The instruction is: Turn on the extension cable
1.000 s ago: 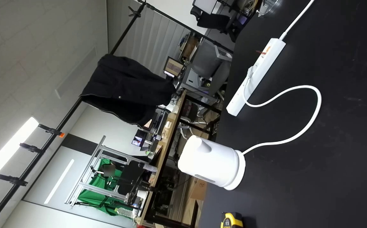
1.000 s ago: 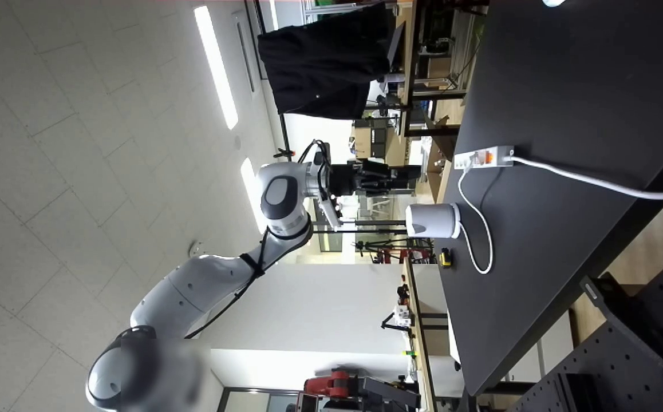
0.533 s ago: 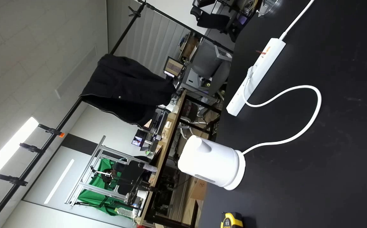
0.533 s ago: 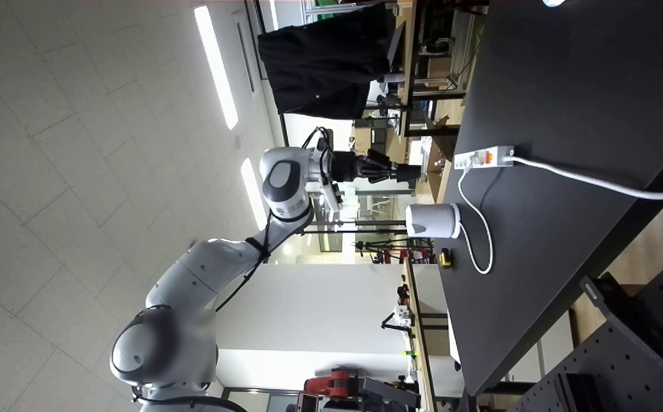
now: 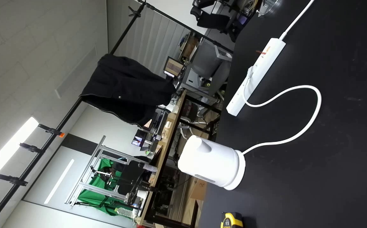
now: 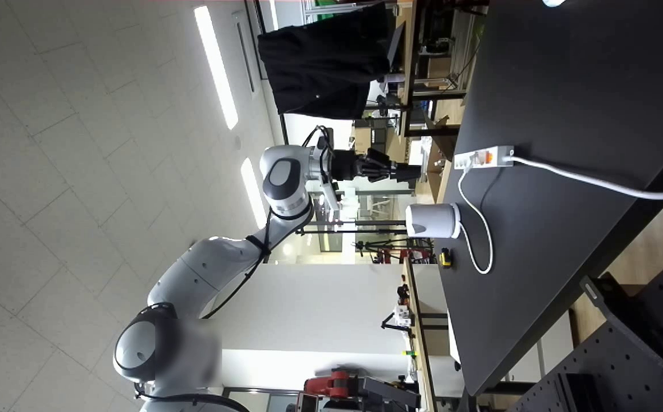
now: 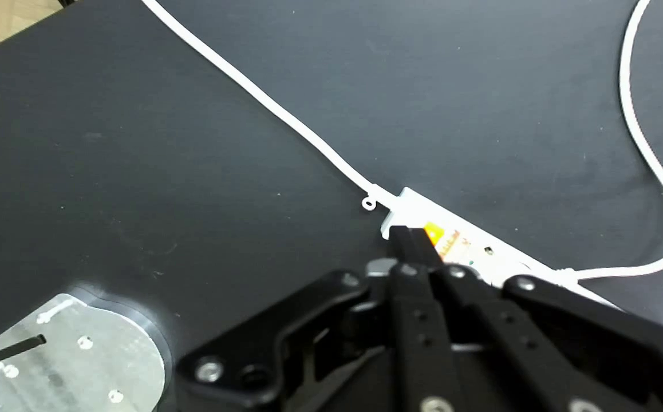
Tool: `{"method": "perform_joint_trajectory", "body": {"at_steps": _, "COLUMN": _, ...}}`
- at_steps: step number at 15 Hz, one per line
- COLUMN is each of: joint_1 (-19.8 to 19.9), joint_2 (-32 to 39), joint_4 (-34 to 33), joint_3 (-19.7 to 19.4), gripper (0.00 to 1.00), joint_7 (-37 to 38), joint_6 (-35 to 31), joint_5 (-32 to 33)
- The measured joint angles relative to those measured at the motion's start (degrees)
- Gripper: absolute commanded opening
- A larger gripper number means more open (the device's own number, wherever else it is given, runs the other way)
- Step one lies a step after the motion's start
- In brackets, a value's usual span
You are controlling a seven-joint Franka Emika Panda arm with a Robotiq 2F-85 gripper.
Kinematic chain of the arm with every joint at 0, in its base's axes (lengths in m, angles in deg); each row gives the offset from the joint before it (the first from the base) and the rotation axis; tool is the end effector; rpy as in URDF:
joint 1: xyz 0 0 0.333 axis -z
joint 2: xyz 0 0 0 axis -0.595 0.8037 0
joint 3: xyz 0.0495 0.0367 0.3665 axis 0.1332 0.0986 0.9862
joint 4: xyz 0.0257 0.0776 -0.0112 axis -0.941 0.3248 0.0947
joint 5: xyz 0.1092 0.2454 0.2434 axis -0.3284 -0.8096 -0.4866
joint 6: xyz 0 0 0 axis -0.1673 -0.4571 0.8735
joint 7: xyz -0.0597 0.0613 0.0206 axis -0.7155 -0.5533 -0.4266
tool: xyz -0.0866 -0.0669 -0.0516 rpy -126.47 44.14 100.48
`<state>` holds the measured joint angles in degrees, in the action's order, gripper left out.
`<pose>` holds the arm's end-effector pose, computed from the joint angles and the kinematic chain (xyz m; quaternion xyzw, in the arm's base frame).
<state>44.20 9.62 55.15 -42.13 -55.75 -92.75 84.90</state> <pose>0.5837 -0.1502 0.3795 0.9754 -0.2099 -0.0640 0.0192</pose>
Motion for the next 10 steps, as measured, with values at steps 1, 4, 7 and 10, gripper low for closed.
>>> {"method": "perform_joint_trajectory", "body": {"at_steps": 1, "joint_1": 0.0, "joint_2": 0.0, "joint_4": 0.0, "joint_3": 0.0, "gripper": 0.01, "joint_7": 0.0, "joint_6": 0.0, "joint_5": 0.0}}
{"method": "perform_joint_trajectory", "body": {"at_steps": 4, "joint_1": 0.0, "joint_2": 0.0, "joint_4": 0.0, "joint_3": 0.0, "gripper": 0.0, "joint_7": 0.0, "joint_6": 0.0, "joint_5": 0.0}}
{"method": "perform_joint_trajectory", "body": {"at_steps": 7, "joint_1": 0.0, "joint_2": 0.2, "joint_4": 0.0, "joint_3": 0.0, "gripper": 0.0, "joint_7": -0.1, "joint_6": -0.3, "joint_5": -0.2}}
{"method": "perform_joint_trajectory", "body": {"at_steps": 10, "joint_1": 0.3, "joint_2": 3.3, "joint_4": -1.3, "joint_3": -0.1, "gripper": 0.0, "joint_7": 0.5, "joint_6": -6.2, "joint_5": -3.4}}
